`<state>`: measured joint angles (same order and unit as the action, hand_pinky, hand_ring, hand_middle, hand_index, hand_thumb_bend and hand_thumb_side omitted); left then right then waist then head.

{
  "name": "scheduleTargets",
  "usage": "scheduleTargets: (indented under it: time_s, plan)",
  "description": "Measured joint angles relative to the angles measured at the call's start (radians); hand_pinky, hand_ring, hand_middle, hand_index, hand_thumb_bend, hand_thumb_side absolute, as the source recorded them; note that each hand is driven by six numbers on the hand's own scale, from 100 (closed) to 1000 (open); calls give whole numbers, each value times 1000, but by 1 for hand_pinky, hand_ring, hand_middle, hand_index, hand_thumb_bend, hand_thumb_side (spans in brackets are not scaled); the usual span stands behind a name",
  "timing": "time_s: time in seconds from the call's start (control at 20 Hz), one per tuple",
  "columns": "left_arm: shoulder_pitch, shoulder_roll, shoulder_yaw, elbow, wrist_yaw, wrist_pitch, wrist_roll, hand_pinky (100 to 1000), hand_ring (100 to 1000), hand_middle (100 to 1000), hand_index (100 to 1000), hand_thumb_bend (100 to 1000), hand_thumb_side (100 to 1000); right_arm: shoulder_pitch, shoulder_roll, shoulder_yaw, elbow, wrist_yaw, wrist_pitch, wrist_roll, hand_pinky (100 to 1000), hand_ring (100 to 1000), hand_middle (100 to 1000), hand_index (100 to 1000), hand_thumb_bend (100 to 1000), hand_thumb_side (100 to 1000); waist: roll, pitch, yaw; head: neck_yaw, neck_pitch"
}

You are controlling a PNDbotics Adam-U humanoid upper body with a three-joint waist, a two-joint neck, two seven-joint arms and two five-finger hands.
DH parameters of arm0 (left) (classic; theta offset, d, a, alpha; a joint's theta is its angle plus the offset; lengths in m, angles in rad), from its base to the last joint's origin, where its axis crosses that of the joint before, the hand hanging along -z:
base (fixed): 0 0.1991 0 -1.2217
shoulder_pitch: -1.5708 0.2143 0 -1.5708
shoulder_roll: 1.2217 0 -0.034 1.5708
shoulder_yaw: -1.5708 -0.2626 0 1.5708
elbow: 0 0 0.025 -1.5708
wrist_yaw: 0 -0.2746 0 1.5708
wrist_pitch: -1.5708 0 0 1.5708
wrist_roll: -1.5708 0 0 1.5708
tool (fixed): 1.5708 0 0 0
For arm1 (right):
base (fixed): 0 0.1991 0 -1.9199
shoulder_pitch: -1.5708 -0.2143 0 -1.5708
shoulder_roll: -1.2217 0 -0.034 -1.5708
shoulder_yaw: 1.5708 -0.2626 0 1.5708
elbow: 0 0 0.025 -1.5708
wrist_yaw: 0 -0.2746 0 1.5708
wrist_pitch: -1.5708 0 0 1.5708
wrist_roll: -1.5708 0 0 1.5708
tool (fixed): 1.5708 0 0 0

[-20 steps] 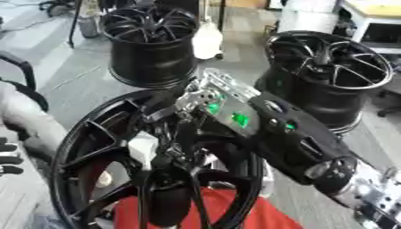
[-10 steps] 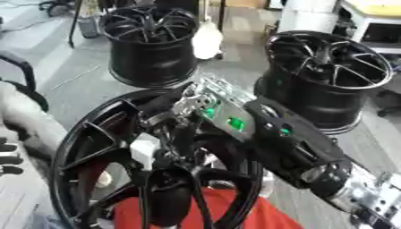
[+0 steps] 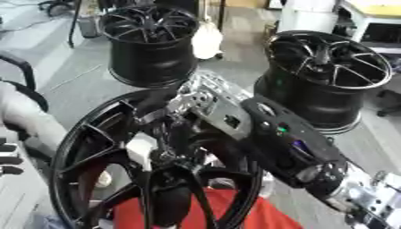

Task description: Pull the pin out of the wheel hub.

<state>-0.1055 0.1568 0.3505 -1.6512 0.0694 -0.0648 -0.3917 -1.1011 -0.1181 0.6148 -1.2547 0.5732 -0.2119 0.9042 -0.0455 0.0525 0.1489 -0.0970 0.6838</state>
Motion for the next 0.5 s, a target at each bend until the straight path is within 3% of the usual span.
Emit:
scheduleTargets:
  time_s: [0.3,0.5]
  plan:
    - [0,0,-1,0,0,1,-1,585,625,667,800,100,823,-48,-22,-45,-93,-71,55,-15,839,852,515,612,100,100,-8,-5,-9,0,1]
    - [0,1,-1,0,0,2,-1,586,625,667,801,100,822,-57,-110,-105,-174,-121,107,-49,840,852,512,612,100,100,-13,-9,-21,5,2]
